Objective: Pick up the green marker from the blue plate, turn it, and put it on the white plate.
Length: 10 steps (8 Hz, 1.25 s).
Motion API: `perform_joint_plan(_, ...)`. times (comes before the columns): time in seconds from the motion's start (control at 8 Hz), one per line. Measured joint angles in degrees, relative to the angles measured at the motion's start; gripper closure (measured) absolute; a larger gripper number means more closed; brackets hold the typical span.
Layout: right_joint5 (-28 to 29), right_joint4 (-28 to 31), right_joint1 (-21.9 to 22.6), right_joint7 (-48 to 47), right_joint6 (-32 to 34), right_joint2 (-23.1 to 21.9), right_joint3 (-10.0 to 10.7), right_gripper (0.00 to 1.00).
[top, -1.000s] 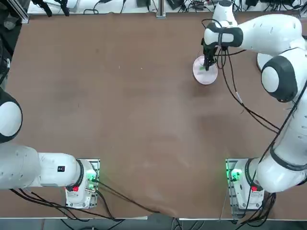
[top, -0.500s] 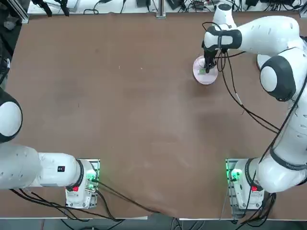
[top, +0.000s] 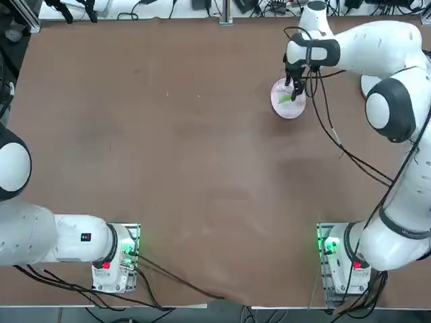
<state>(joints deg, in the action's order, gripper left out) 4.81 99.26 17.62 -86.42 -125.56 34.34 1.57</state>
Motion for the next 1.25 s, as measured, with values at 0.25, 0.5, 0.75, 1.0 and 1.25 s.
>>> perform_joint_plan(0.25, -0.69, -6.62, -0.30, 6.80, 9.69, -2.38, 1.26, 0.00)
perform_joint_plan(0.5, -2.64, -14.84, -1.14, 18.83, 20.41, -4.86, 3.83, 0.00)
perform_joint_plan(0.75, -5.24, -18.49, -2.83, 35.91, 26.18, -7.77, 6.32, 0.00)
perform_joint_plan(1.0, -6.70, -18.91, -4.12, 51.21, 27.08, -10.43, 9.32, 0.00)
perform_joint_plan(1.25, -6.86, -19.08, -7.53, 65.09, 27.21, -13.37, 10.25, 0.00)
